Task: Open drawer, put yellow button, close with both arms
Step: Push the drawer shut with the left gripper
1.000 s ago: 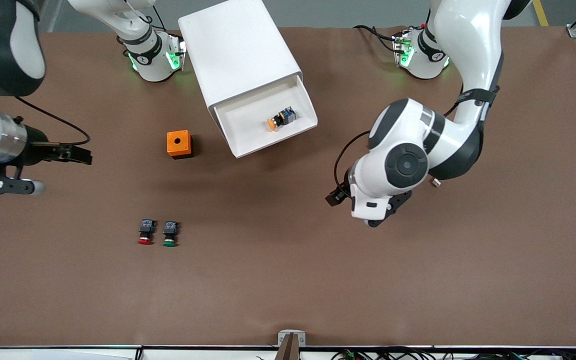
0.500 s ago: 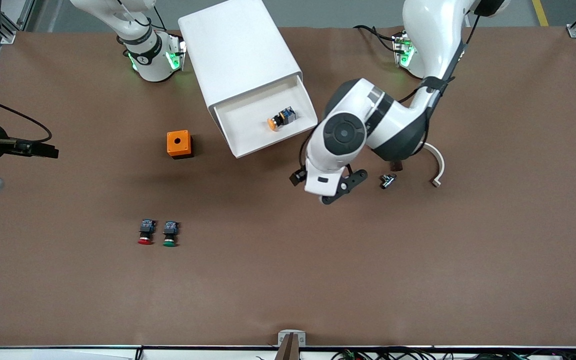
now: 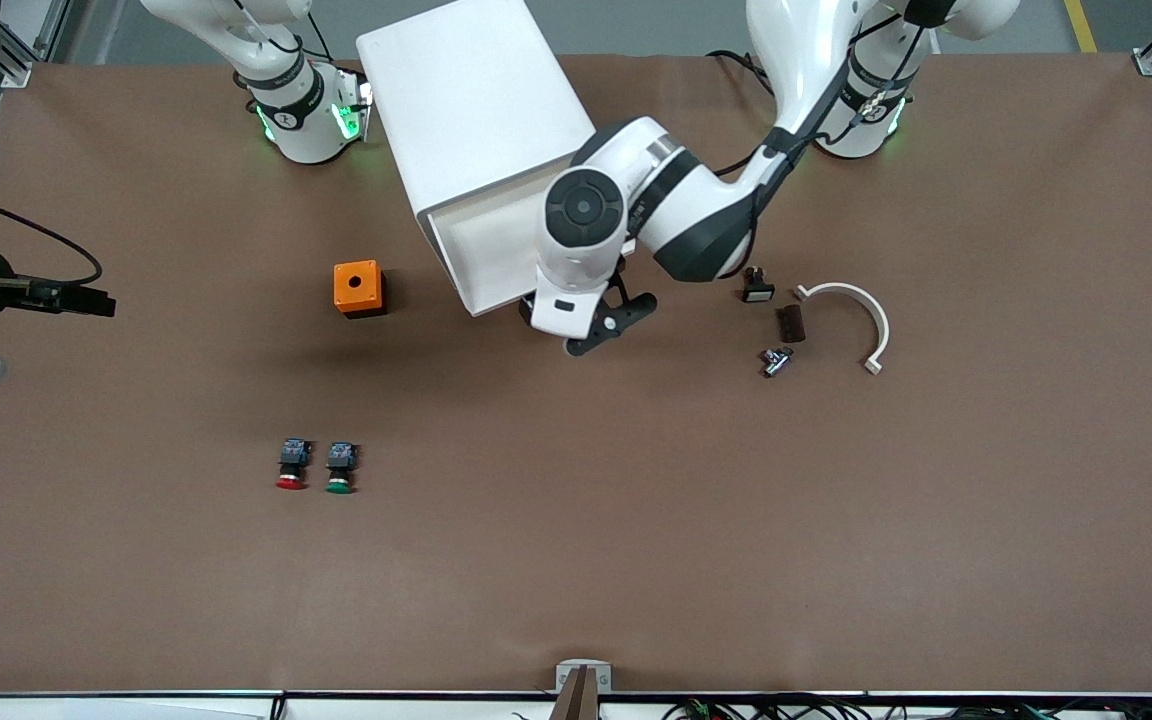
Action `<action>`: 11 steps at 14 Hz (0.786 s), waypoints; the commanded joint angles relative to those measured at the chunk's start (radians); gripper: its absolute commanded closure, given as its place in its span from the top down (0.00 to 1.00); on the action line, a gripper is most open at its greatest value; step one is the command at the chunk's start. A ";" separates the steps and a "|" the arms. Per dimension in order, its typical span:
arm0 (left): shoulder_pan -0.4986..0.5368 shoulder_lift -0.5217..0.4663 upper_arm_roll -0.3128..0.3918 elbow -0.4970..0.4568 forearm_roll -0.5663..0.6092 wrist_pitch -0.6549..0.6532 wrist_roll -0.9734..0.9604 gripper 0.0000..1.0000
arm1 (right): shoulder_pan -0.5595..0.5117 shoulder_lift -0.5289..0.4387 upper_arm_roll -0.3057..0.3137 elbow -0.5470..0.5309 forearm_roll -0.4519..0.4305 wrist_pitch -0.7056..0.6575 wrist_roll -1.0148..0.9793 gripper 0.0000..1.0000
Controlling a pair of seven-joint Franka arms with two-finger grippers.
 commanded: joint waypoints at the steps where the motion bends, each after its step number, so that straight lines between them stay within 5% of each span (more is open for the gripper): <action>1: -0.031 -0.004 0.003 -0.002 -0.003 0.010 -0.030 1.00 | -0.030 -0.001 0.025 0.035 -0.012 -0.013 -0.004 1.00; 11: -0.124 0.002 -0.002 -0.054 -0.184 0.008 -0.086 1.00 | -0.029 -0.022 0.028 0.144 0.002 -0.079 0.013 1.00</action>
